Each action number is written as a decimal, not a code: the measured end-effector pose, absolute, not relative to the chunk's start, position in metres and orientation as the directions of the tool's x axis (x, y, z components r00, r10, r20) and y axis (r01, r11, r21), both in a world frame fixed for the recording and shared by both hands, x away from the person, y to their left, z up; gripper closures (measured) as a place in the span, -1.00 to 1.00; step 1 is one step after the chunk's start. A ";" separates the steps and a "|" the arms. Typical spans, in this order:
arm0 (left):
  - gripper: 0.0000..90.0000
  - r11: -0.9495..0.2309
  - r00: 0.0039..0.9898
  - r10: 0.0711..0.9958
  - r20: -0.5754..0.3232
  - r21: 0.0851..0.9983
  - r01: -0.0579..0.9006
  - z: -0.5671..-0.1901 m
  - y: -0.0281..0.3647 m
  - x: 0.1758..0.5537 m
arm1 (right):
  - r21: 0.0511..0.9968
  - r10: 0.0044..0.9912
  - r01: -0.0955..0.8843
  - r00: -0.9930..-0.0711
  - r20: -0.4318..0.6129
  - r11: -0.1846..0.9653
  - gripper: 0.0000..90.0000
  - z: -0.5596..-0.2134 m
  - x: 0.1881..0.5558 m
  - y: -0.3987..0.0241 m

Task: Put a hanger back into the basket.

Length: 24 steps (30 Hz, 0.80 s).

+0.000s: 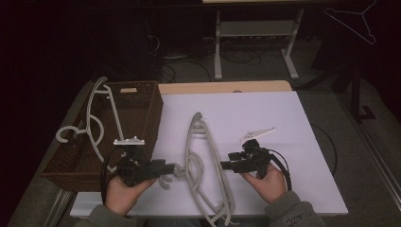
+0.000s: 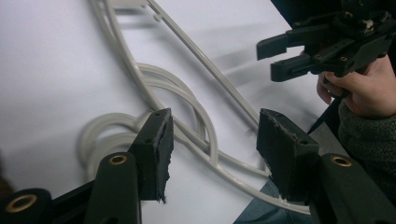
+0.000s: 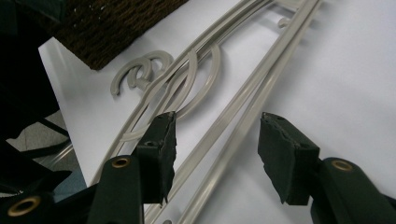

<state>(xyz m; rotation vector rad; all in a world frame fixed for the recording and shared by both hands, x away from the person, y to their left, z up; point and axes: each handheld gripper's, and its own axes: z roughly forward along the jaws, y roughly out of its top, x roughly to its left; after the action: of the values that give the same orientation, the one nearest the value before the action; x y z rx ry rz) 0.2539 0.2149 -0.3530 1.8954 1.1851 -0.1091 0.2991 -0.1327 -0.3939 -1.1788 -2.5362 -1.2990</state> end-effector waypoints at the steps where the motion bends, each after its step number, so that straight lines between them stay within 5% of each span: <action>1: 0.00 -0.169 0.542 0.688 -0.484 0.619 0.767 -0.357 0.211 0.253 | 0.665 0.605 0.657 -0.704 0.372 0.355 0.02 -0.395 0.299 -0.130; 24: -0.03 -0.166 0.444 0.694 -0.567 0.474 0.865 -0.425 0.179 0.247 | 0.596 0.607 0.648 -0.731 0.311 0.475 0.16 -0.418 0.298 -0.100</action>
<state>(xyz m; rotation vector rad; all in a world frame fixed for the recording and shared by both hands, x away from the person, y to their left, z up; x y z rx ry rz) 0.2467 0.1792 -0.4252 1.9216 1.3112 -0.2799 0.2977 -0.0996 -0.4177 -1.1284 -2.6490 -1.1091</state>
